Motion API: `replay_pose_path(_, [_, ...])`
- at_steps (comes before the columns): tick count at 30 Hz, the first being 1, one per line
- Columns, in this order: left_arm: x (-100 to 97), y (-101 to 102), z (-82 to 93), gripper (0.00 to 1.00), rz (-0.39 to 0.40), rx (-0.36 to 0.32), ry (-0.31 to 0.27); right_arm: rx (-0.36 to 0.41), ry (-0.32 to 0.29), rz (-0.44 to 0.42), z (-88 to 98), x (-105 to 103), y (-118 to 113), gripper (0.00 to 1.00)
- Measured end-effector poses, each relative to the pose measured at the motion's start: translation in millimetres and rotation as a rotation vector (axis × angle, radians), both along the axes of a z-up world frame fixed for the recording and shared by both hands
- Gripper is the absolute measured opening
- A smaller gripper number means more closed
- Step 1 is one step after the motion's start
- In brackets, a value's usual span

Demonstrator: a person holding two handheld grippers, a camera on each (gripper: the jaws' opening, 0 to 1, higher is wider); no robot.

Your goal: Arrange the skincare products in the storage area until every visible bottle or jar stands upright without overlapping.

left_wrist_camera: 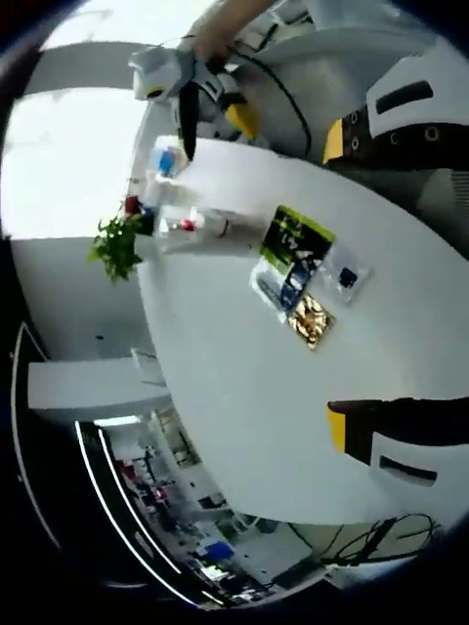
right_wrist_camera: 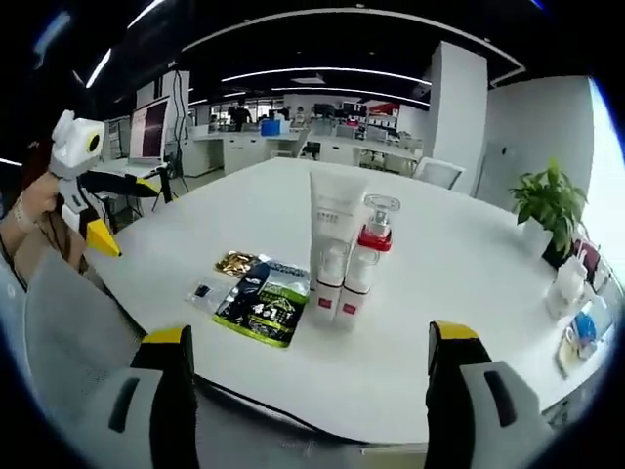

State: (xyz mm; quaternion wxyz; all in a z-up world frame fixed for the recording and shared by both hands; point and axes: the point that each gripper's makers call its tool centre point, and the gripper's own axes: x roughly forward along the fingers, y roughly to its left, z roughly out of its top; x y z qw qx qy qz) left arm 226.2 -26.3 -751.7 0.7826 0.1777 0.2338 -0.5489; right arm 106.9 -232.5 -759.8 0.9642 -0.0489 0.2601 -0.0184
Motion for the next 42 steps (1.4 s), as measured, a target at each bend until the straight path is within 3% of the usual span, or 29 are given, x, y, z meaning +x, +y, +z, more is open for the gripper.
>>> replay_pose_path(4, [-6.6, 6, -6.7, 0.97, 0.040, 0.005, -0.017, -0.057, -0.035, 0.004, 8.0, 3, -3, 1.00])
replay_pose_path(8, [-15.7, 7, -11.0, 0.97, 0.053, -0.006, -0.021, -0.063, -0.041, 0.003, 9.4, 3, -7, 0.99])
replay_pose_path(13, [-30.4, -3, -9.6, 0.97, 0.095, -0.119, -0.022, -0.100, -0.002, -0.004, 6.7, -2, -16, 0.99])
replay_pose_path(15, [-33.0, -2, -14.1, 0.97, 0.082, -0.081, -0.026, -0.098, 0.007, -0.014, 4.0, -5, -20, 0.99])
replay_pose_path(17, [-21.3, -1, -5.2, 0.97, 0.111, -0.079, -0.122, -0.076, 0.008, -0.016, 0.7, -8, -22, 0.99])
replay_pose_path(20, [-22.1, 1, -10.8, 0.97, 0.142, -0.112, -0.025, -0.004, 0.019, -0.018, -9.3, -12, -19, 0.99])
replay_pose_path(22, [-16.2, 4, -13.8, 0.97, 0.161, -0.091, -0.041, 0.045, 0.041, -0.044, -17.5, -15, -18, 0.99])
replay_pose_path(25, [-18.1, 3, -13.8, 0.97, 0.156, -0.070, -0.080, -0.001, 0.030, -0.023, -15.8, -11, -18, 0.99])
replay_pose_path(32, [-20.5, 4, -16.9, 0.97, 0.138, -0.039, -0.115, 0.001, 0.081, 0.004, -30.1, -10, -20, 0.99])
replay_pose_path(42, [-22.9, 6, -22.9, 0.97, 0.130, -0.021, -0.090, -0.026, 0.090, 0.005, -31.5, -12, -21, 0.99])
